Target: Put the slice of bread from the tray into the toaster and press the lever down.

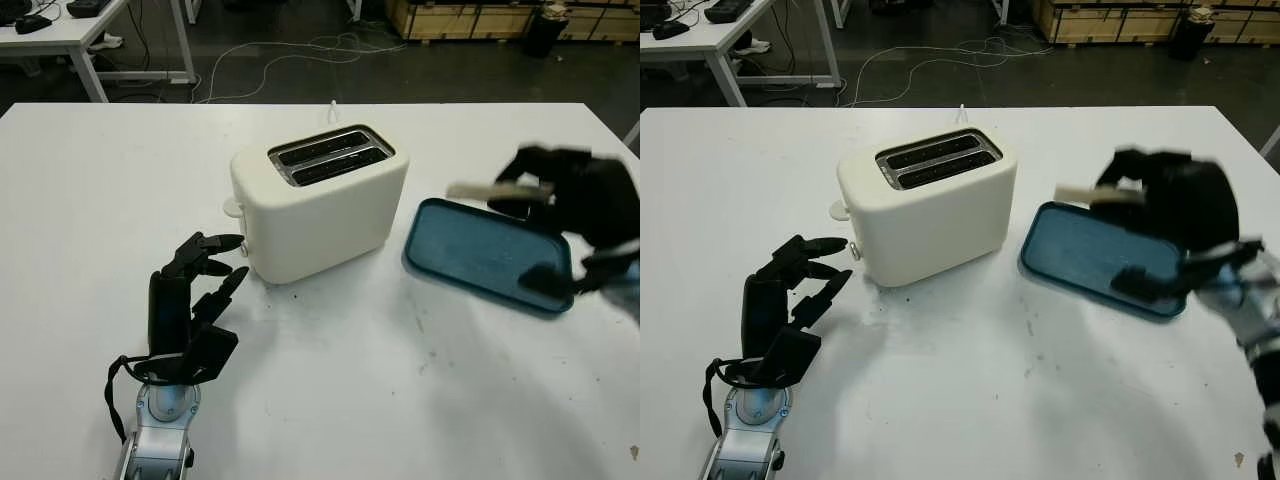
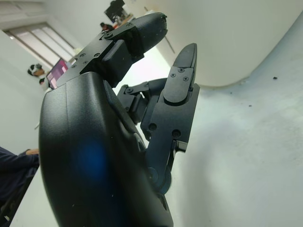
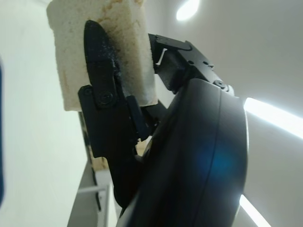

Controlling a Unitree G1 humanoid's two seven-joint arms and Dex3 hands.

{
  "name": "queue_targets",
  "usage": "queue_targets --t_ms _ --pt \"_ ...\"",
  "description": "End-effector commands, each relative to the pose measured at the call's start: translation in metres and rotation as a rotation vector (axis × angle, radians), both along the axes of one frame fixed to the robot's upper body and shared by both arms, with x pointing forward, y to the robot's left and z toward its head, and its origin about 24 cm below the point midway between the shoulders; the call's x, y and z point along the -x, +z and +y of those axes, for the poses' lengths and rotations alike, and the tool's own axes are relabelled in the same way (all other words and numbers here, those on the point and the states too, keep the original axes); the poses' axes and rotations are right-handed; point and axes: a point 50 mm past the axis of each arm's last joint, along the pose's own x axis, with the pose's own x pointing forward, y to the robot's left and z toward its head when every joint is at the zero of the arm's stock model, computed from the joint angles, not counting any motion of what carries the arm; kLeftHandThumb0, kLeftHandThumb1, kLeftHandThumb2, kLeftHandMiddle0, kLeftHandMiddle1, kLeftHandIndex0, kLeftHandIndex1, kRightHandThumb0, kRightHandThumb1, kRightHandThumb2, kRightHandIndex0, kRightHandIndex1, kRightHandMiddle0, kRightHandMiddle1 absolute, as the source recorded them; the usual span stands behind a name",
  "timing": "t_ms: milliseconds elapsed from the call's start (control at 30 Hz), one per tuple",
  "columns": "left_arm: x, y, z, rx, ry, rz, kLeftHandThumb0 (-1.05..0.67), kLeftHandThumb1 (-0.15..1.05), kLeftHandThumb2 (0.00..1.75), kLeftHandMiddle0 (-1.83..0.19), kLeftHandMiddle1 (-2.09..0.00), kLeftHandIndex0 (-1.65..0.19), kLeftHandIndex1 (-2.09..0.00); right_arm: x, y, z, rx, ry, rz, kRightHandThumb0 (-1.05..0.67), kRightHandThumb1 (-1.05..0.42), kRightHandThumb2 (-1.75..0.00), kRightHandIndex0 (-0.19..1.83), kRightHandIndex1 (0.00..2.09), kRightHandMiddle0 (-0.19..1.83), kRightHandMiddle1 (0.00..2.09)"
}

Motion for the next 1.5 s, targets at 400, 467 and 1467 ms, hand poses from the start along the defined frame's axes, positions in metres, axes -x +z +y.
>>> queue_targets --t_ms 400,467,1467 --pt "0.000 0.002 -0.003 0.003 -0.005 -0.009 -0.23 0.92 0.12 -0.59 -1.28 -0.64 -0.72 -0.049 0.075 0.048 -0.262 0.280 0.049 -0.57 -0.92 -0.06 1.03 1.67 0.89 1.63" --pt "0.001 0.002 -0.003 -0.014 -0.002 -0.011 -0.23 0.92 0.13 -0.59 -1.27 -0.64 -0.72 -0.052 0.079 0.059 -0.282 0.335 0.067 -0.56 -0.92 -0.06 1.04 1.73 0.86 1.71" --pt "0.001 0.000 -0.005 0.013 -0.006 -0.009 -0.22 0.92 0.14 -0.58 -1.27 -0.64 -0.73 -0.078 0.062 0.147 -0.056 0.452 0.411 -0.56 -0.92 -0.08 1.12 1.75 0.95 1.75"
